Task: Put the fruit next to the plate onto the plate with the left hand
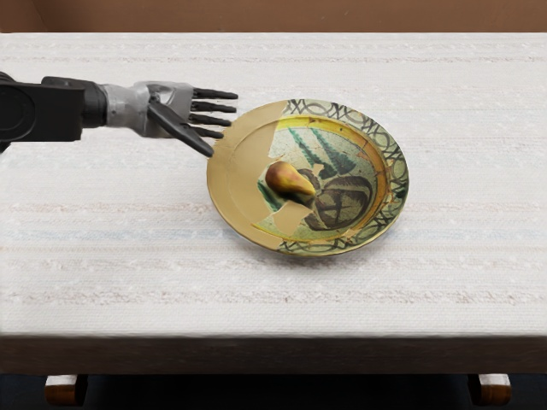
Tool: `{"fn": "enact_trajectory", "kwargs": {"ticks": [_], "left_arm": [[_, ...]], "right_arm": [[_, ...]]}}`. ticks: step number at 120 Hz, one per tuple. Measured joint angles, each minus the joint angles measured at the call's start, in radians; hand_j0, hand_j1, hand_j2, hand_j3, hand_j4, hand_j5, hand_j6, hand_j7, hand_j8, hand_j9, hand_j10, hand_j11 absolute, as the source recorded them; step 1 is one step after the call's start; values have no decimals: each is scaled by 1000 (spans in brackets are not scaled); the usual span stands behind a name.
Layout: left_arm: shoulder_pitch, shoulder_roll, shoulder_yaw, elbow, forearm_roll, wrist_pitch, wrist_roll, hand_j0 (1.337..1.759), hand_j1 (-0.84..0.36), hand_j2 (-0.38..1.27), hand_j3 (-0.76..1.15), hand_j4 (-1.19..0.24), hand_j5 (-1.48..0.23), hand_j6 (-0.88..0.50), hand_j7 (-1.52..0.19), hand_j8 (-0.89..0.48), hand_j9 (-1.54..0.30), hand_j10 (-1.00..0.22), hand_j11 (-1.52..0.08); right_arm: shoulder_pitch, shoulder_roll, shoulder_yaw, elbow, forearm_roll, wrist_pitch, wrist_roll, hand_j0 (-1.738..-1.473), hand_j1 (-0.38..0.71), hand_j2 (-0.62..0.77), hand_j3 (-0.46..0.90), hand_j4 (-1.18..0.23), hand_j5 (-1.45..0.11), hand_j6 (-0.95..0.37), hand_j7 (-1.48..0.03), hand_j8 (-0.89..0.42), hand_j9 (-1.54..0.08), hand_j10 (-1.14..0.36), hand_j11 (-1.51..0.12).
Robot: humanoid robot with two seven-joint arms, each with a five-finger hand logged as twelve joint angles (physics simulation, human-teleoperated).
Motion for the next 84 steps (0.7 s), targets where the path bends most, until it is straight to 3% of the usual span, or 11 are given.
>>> {"fn": "enact_trajectory", "kwargs": {"ticks": [55, 84], "left_arm": [[109, 210, -52, 5, -75, -10, 0, 1658, 346, 2, 0, -3, -5, -2, -5, -2, -5, -2, -5], [115, 279, -61, 41, -75, -10, 0, 1658, 348, 0, 0, 0, -1, 0, -1, 1, -1, 0, -1]], "right_arm": [[1, 0, -1, 0, 0, 0, 0, -1658, -349, 0, 0, 0, 0, 0, 0, 0, 0, 0, 0], [1, 0, -1, 0, 0, 0, 0, -1658, -349, 0, 0, 0, 0, 0, 0, 0, 0, 0, 0]]}}
